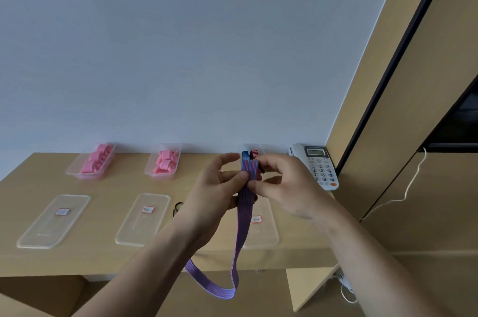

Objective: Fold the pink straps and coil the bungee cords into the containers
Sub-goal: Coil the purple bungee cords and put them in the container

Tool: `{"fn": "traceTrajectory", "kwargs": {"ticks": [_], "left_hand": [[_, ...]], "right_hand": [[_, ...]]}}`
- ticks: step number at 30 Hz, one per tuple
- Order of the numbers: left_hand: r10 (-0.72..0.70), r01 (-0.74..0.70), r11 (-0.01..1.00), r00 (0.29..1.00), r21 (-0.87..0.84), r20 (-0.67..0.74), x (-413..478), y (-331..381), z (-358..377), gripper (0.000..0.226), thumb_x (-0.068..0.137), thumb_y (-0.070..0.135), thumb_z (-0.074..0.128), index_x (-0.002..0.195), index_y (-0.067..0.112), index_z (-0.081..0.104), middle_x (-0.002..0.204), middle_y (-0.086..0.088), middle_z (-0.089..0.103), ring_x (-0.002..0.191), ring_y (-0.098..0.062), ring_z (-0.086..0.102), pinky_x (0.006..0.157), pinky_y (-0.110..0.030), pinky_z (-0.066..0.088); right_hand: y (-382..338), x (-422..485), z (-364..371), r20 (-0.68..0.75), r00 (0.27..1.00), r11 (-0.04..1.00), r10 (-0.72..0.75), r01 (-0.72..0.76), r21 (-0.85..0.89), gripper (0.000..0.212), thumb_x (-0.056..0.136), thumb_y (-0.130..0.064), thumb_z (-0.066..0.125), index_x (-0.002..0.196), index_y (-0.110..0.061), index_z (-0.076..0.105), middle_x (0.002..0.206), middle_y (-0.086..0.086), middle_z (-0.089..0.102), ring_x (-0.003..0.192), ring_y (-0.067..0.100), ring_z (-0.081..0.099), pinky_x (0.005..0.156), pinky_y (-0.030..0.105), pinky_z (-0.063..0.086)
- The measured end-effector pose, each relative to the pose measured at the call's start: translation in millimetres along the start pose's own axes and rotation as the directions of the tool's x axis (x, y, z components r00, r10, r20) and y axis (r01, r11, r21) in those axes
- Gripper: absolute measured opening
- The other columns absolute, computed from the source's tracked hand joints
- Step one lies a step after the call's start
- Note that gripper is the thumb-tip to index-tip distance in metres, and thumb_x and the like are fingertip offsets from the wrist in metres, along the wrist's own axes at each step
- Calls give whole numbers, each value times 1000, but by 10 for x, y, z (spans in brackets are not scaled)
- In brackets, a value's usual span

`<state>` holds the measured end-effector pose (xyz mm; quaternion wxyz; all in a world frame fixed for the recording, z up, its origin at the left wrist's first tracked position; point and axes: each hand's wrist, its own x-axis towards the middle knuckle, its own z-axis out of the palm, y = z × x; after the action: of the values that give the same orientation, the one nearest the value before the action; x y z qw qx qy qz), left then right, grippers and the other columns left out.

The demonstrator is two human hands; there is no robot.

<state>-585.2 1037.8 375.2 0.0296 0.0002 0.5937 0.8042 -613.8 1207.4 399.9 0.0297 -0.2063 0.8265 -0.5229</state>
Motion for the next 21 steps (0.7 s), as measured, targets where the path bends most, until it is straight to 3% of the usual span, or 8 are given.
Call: {"fn": "traceTrajectory", "kwargs": {"ticks": [4, 8, 12, 15, 18, 21], "left_hand": [[-58, 58, 998, 998, -26, 11, -3, -21, 38, 31, 100, 21, 66, 125, 4, 60, 93, -14, 77, 83, -32, 76, 74, -42, 63], [-94, 94, 996, 994, -8, 63, -20, -73, 57, 28, 100, 36, 62, 100, 12, 77, 92, -11, 77, 83, -33, 76, 72, -44, 64], [-101, 103, 993, 994, -51, 32, -13, -78, 57, 30, 104, 29, 57, 93, 13, 80, 100, -20, 77, 79, -32, 75, 70, -40, 63], [-134, 135, 989, 991, -56, 20, -14, -100, 102, 32, 107, 21, 53, 93, 9, 79, 93, -21, 77, 74, -31, 74, 68, -41, 64], [-143, 143, 990, 990, -12, 7, -3, -108, 156, 27, 107, 15, 51, 100, 4, 75, 89, -18, 77, 70, -28, 73, 68, -42, 65], [-129, 130, 991, 992, 12, -5, 11, -107, 183, 26, 107, 12, 51, 101, 2, 74, 89, -19, 76, 70, -28, 73, 67, -40, 65]], "right_hand": [[-18, 15, -51, -72, 997, 998, -27, 31, 52, 23, 83, -4, 76, 103, -16, 73, 100, 0, 74, 96, 20, 70, 90, 48, 56], [5, 13, -92, -125, 990, 990, -57, 72, 119, 22, 84, -1, 74, 101, -14, 71, 94, 3, 75, 86, 21, 72, 83, 46, 58], [16, 22, -61, -239, 961, 981, -137, 165, 100, 23, 84, 4, 72, 100, -12, 69, 88, 3, 74, 82, 18, 70, 74, 33, 56], [24, 64, -77, -322, 934, 965, -156, 213, 153, 24, 83, 6, 72, 98, -12, 68, 91, 7, 74, 85, 24, 71, 76, 31, 58], [50, 81, -95, -325, 935, 958, -143, 213, 191, 23, 83, 5, 73, 98, -11, 68, 93, 8, 75, 87, 24, 72, 76, 27, 57], [79, 81, -101, -335, 931, 956, -149, 222, 194, 24, 83, 3, 74, 97, -17, 68, 94, 7, 75, 87, 24, 72, 78, 30, 58]]}}
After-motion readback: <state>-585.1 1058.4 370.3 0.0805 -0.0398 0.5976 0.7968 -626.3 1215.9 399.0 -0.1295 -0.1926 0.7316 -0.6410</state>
